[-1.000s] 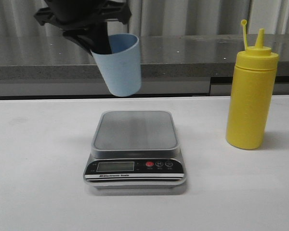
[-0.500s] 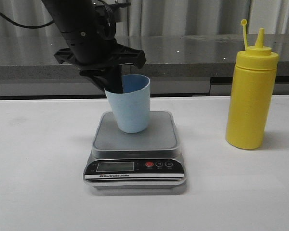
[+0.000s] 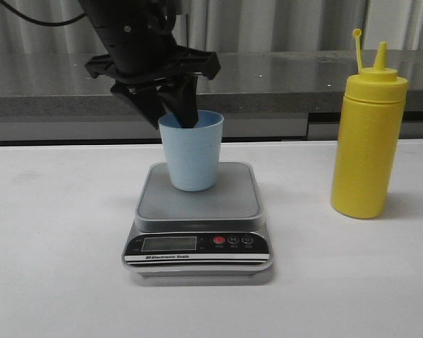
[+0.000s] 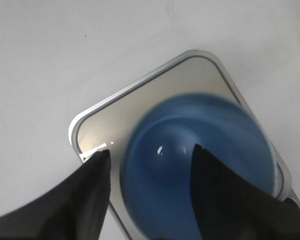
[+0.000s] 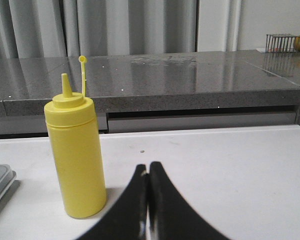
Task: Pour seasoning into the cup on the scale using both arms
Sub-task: 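Lift the blue cup with the left gripper and lower it onto the scale, then open the left gripper and withdraw it upward from the cup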
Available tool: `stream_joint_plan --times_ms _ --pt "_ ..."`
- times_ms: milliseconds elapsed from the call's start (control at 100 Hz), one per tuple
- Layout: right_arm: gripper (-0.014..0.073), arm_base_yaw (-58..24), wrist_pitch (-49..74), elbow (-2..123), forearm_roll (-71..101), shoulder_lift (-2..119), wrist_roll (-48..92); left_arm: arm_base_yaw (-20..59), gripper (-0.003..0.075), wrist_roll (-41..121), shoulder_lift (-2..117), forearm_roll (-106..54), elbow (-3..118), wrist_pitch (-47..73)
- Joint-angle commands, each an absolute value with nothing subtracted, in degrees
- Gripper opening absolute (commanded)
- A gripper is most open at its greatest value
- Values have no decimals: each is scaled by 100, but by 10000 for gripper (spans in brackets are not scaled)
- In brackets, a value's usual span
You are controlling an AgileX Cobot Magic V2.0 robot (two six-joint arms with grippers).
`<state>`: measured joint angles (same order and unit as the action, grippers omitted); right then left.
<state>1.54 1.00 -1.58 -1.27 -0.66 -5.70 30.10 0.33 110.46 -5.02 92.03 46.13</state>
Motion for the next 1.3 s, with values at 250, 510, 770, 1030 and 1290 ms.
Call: stream_joint_plan --times_ms 250,510,770,1030,1290 --pt "-68 157 -330 -58 -171 -184 -532 3035 375 44 10441 -692 9599 4733" --pt "-68 157 -330 -58 -171 -184 -532 2967 364 -372 9713 -692 9216 4383" --pt "-68 157 -330 -58 -171 -184 -532 2559 272 -661 8502 -682 7903 3647" --pt "-68 157 -330 -58 -171 -184 -532 1894 58 -661 7511 -682 6852 3303" --pt "-68 157 -330 -58 -171 -184 -532 1382 -20 -661 6615 -501 6034 3075"
